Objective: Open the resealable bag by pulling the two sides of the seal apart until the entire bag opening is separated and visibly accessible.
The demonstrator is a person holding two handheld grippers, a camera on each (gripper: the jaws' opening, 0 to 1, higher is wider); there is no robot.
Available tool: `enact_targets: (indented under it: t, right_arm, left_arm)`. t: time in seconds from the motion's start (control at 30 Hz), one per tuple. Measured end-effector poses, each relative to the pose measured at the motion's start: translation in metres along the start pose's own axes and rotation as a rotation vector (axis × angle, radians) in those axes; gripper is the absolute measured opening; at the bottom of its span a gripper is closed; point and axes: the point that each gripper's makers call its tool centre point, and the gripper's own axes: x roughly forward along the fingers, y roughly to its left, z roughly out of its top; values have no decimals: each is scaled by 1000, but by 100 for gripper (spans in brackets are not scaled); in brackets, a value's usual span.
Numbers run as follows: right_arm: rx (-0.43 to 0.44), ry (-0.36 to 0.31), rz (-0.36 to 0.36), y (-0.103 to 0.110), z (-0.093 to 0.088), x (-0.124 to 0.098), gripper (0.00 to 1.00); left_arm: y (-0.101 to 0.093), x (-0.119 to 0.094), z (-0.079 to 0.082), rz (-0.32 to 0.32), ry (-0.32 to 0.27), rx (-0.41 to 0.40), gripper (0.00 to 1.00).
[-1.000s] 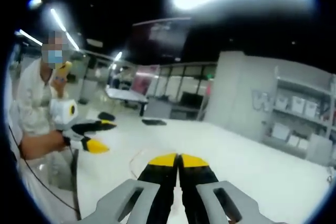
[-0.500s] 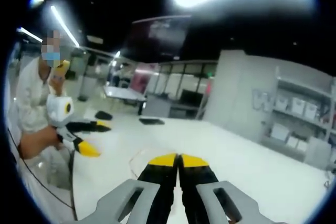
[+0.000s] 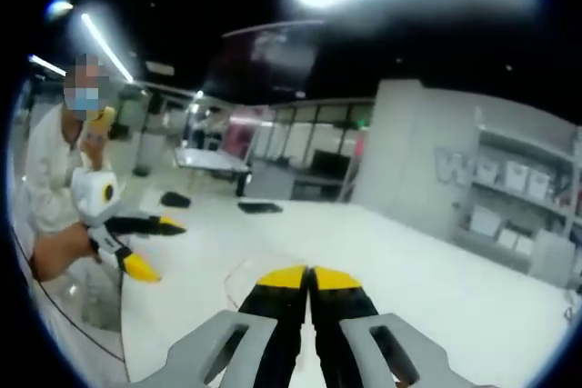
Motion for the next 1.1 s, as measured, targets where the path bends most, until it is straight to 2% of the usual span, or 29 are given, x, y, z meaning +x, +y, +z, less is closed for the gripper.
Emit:
enact_targets:
  t: [1.1]
  right_arm:
    - [66, 85, -31, -27, -24, 38, 0]
  left_arm:
    - [-4, 0, -2, -22, 14, 8, 73]
